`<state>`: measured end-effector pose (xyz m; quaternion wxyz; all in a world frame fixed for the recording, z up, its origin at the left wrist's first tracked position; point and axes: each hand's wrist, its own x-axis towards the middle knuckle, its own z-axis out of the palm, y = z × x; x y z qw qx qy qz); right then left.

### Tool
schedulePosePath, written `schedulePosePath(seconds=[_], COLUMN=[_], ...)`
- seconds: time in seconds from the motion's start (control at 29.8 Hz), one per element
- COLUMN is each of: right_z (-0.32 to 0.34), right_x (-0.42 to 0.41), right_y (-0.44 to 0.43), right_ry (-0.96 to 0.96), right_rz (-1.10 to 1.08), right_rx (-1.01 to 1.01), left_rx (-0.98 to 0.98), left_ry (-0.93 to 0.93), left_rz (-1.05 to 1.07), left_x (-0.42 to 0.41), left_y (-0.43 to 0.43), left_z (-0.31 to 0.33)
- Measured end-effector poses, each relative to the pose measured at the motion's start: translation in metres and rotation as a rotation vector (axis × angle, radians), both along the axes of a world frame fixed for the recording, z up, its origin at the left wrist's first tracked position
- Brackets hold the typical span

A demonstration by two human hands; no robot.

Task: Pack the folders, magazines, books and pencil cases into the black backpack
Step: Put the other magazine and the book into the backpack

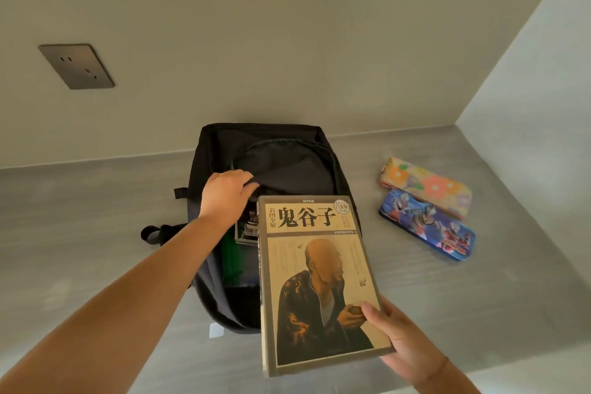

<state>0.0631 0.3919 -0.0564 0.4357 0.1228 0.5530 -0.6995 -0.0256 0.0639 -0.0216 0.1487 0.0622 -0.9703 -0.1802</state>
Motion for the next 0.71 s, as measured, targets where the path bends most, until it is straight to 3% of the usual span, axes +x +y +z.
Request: schedulePosePath(seconds=[0.07, 0.2, 0.37, 0.71], right_z=[0.000, 0.005, 0.001, 0.013], right_x=[0.004, 0.004, -0.029, -0.140], right_y=[-0.003, -0.021, -0.050, -0.107], right_ry=[-0.016, -0.058, -0.119, -0.040], right_rz=[0.036, 0.048, -0.053, -0.196], right_rx=[0.003, -0.053, -0.162, -0.021], left_rx=[0.112, 0.219, 0.233, 0.219], left_ry=[0.089, 0.072, -0.001, -0.065], left_rz=[0.048, 0.087, 0.046, 0.002], left_x=[-0.009, -0.015, -0.005, 0.004], left_y=[0.002, -0.001, -0.002, -0.004], left_z=[0.015, 0.034, 0.030, 0.025])
